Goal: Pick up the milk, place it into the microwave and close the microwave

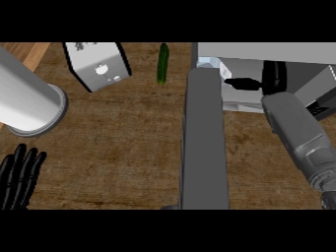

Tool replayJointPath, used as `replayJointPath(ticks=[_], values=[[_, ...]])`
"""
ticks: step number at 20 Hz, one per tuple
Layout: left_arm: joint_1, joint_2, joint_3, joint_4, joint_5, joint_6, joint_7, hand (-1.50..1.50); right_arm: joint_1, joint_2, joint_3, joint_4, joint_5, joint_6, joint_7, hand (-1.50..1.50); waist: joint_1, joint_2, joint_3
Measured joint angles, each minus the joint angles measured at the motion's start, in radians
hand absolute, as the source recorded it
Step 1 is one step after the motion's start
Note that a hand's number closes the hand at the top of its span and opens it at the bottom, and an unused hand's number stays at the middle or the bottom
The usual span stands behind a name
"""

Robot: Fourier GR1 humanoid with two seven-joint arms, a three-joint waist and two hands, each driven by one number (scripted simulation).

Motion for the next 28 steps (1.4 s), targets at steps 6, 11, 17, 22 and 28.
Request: replayJointPath(ticks=[6, 11, 17, 22, 28], values=[[0.000, -0.011, -0.013, -0.002, -0.014, 0.008, 0.009, -1.50, 0.012, -0.037, -0.034, -0.009, -0.029, 0.044, -0.042, -1.50, -0.008, -0.003, 0.000], [0.012, -0.029, -0.048, 0.002, -0.048, 0.021, 0.002, -1.50, 0.021, -0.062, -0.063, -0.013, -0.061, 0.168, -0.077, -1.50, -0.015, -0.006, 0.000], [0.042, -0.051, -0.104, -0.013, -0.082, 0.038, 0.006, -1.50, 0.050, -0.060, -0.095, -0.024, -0.103, 0.296, -0.114, -1.50, -0.021, -0.016, -0.005], [0.056, -0.054, -0.113, -0.013, -0.079, 0.039, -0.008, -1.50, 0.088, -0.040, -0.106, -0.036, -0.123, 0.375, -0.154, -1.50, -0.027, -0.023, -0.010], [0.063, -0.055, -0.126, -0.011, -0.086, 0.044, -0.014, -1.50, 0.154, -0.009, -0.099, -0.054, -0.135, 0.482, -0.182, -1.50, -0.041, -0.034, -0.014]])
